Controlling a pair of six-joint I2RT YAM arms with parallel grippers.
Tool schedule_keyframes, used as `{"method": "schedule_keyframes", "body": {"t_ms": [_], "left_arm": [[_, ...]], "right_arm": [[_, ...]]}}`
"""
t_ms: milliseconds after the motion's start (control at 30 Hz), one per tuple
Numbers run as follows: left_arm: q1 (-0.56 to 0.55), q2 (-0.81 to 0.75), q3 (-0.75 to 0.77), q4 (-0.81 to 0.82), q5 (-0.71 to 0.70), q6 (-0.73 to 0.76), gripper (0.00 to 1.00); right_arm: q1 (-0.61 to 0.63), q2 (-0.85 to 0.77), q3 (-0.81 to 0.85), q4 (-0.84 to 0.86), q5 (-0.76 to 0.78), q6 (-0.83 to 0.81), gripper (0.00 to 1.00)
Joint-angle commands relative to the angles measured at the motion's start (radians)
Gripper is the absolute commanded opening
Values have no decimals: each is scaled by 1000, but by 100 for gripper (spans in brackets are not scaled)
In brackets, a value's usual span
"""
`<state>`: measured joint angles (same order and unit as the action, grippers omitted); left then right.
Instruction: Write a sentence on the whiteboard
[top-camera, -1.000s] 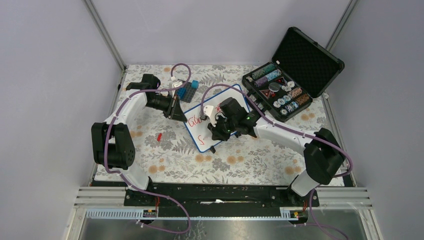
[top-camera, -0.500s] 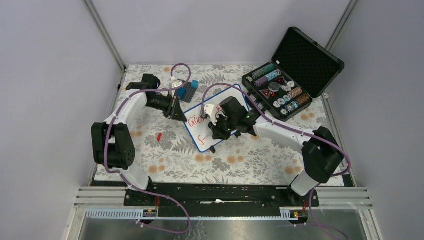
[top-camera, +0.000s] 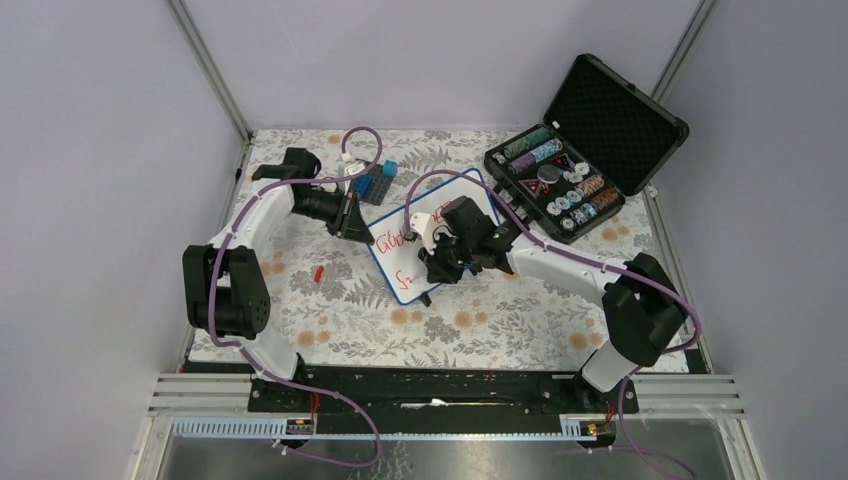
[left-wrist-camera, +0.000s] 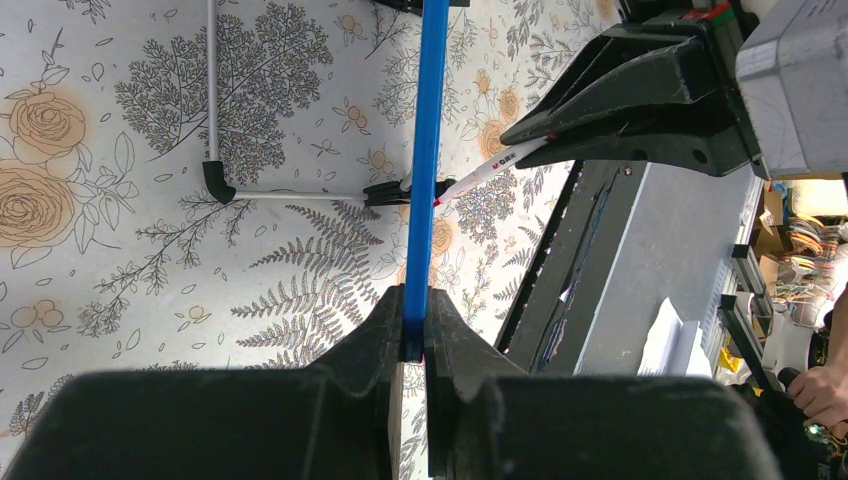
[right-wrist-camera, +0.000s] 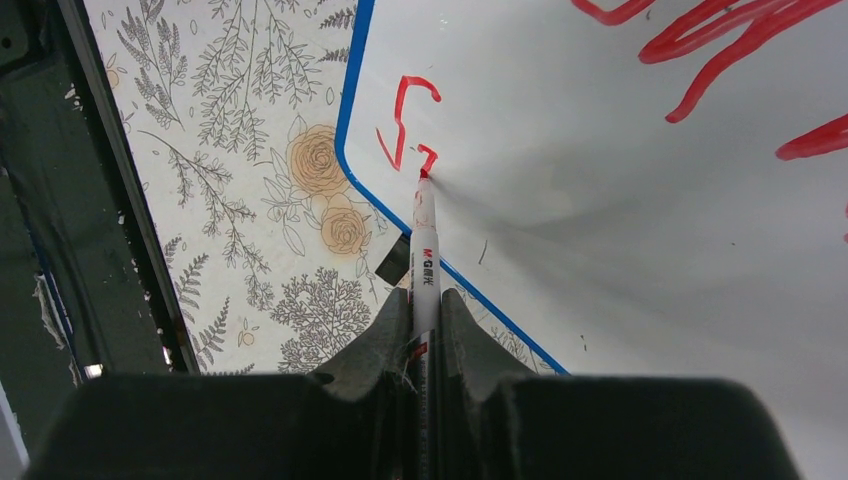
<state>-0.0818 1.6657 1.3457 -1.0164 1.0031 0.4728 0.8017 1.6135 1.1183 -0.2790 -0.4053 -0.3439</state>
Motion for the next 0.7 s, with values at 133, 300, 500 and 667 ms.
{"method": "schedule_keyframes", "body": {"t_ms": [133, 300, 500, 667], "left_arm": [[-10, 3, 1, 12, -12, 10, 0], [-10, 1, -1, 12, -11, 10, 0], [-10, 0, 1, 12, -12, 8, 0], [-10, -3, -2, 13, -13, 9, 0]], "right_arm": [[11, -7, -9, 1, 30, -29, 0], [-2, -26, 9, -23, 59, -49, 0], [-34, -32, 59, -40, 74, -64, 0], [-38, -27, 86, -38, 75, -59, 0]]}}
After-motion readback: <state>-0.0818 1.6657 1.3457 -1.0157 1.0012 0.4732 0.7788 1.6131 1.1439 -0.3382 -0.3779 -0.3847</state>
